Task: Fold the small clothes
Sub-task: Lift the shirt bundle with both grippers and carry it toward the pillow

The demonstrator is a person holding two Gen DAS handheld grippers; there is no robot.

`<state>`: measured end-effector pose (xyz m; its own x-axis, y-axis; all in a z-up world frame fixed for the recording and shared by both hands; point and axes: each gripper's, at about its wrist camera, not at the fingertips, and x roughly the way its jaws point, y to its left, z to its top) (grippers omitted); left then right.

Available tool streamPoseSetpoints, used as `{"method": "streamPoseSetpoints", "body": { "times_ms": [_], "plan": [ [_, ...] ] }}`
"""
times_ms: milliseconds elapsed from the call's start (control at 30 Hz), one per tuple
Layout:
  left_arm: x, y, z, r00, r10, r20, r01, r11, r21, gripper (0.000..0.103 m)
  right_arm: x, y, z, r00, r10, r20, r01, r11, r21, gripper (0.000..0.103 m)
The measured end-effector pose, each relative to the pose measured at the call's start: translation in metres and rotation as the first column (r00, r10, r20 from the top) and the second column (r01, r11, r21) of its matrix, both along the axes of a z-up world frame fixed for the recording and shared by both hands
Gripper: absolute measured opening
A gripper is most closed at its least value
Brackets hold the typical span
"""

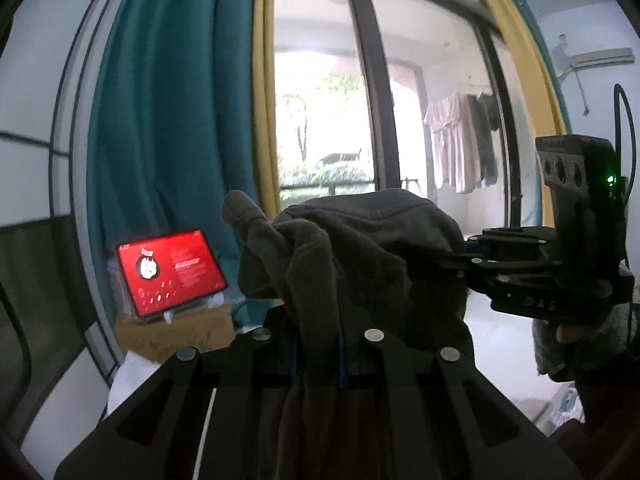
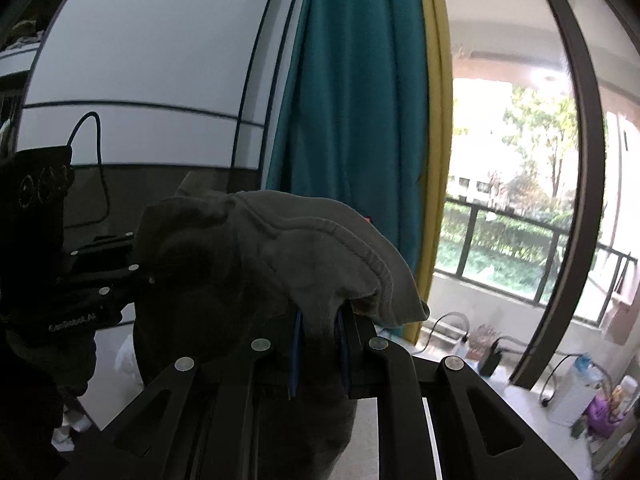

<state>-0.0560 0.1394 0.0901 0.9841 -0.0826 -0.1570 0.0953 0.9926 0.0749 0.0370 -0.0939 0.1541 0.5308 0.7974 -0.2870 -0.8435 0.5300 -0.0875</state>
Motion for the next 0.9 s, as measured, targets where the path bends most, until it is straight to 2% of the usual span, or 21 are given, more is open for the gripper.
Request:
{"method": "streamPoseSetpoints", "body": {
  "times_ms": [333,900],
  "plan": [
    [0.065,0.030,-0.053,0.983,0.010,-0.186,-0.023,0.998,-0.067,0.012,0.063,0.028,-0.059,0.985,-0.072,-0.157,0.060,0.995,-0.081,0.015],
    [0.140,0.049,-0.099,0.935,-0.021,-0.353,-0.014,0.995,-0.096,0.012,0.141,0.061,-0.137,0.945,-0.139,-0.295,0.090,0.981,-0.173,0.015]
  ]
}}
